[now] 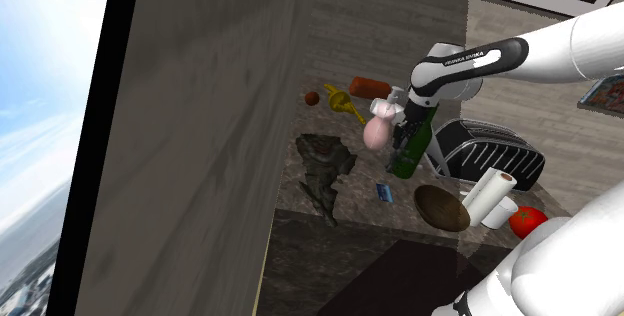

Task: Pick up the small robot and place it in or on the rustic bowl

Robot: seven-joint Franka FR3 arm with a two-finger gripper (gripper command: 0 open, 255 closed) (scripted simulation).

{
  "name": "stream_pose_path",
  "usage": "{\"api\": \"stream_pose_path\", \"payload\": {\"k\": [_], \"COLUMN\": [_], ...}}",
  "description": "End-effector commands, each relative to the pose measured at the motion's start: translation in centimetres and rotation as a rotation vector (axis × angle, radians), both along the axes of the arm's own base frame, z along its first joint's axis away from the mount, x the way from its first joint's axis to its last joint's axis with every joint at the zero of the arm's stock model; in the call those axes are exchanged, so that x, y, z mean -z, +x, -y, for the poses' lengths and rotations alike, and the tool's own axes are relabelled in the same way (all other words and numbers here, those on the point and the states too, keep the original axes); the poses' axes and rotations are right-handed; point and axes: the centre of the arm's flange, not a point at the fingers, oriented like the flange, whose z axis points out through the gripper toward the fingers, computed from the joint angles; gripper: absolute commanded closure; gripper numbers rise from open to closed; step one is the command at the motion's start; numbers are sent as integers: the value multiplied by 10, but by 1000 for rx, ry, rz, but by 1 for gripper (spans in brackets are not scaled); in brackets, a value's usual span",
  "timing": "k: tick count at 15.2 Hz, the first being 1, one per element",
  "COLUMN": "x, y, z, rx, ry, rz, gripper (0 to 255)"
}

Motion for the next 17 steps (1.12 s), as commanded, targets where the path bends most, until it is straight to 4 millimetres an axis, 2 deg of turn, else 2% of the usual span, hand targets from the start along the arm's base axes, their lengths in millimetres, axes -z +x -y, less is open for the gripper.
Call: {"api": "stream_pose_path", "payload": {"k": [1,17], "x": [-10,-92], "y": [1,1], "z": [0,0], "rx": [0,0], "ry": [0,0], "rz": [0,0], "gripper": [255,255]}}
